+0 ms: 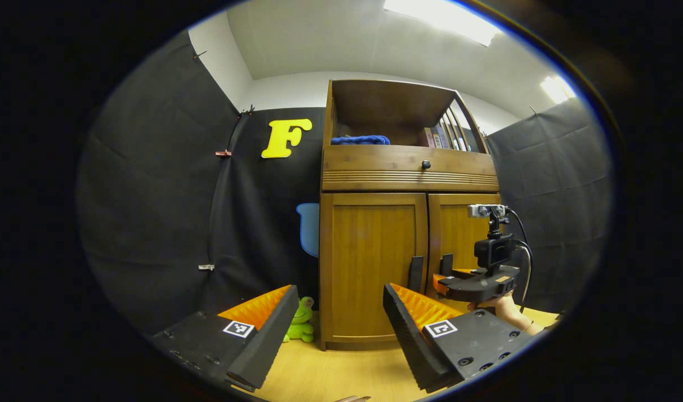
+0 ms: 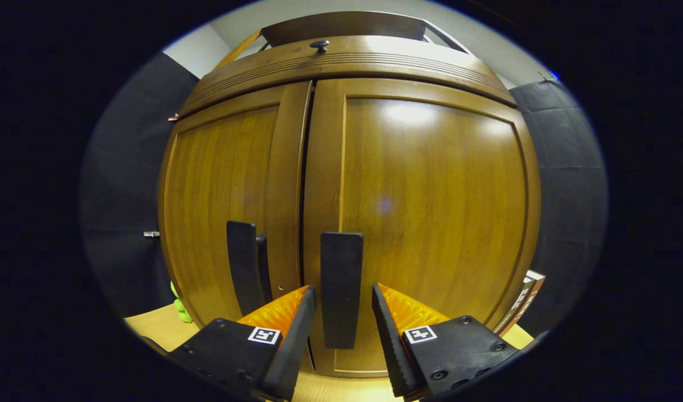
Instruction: Open the right door of the double-door shoe cabinet with the right hand, and open the left door with the left hand.
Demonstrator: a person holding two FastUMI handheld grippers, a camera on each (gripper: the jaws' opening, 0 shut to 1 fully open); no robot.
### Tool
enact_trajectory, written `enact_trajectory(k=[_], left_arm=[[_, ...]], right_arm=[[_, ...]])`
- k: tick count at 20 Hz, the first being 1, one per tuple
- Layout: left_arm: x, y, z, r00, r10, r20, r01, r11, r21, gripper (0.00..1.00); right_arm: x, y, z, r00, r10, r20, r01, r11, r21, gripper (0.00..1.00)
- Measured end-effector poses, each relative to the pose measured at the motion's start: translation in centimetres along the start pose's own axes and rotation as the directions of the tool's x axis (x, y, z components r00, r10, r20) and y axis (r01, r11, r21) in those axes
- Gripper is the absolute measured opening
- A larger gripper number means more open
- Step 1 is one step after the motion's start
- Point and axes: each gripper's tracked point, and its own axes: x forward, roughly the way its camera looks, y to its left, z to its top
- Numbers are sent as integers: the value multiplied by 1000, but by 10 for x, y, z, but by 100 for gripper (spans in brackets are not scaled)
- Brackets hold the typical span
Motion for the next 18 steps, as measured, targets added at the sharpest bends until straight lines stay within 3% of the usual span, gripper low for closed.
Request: enact_trajectory(k=[2, 5, 6, 9, 10, 11, 18], left_arm=[[3, 2, -5, 1000, 8, -12, -7, 1000, 7, 95], [6, 2, -10, 1000, 16, -27, -15, 1000, 18, 95], [8, 1, -11, 999, 15, -30, -14, 1000, 19, 95], [21, -14, -12, 999, -2, -38, 3, 1000, 15, 95], [23, -17, -13, 999, -6, -40, 6, 1000, 15, 95], [25, -20, -14, 999, -7, -41, 7, 1000, 15, 95], [18, -54, -13, 998, -47, -37, 47, 999, 0, 95]], right_arm=[[0, 2, -1, 1000, -1, 15, 1, 1000, -7, 38], [3, 2, 0, 1000, 20, 20, -20, 1000, 3, 31], [4, 4, -2, 999, 29, 17, -29, 1000, 3, 21], [-8, 3, 0, 999, 45, 14, -45, 999, -23, 21], [-13, 4, -1, 998, 59, 9, -59, 998, -17, 17], [-18, 4, -1, 997, 75, 5, -75, 997, -8, 21], [-60, 0, 0, 985, 169, -23, -169, 986, 6, 21]])
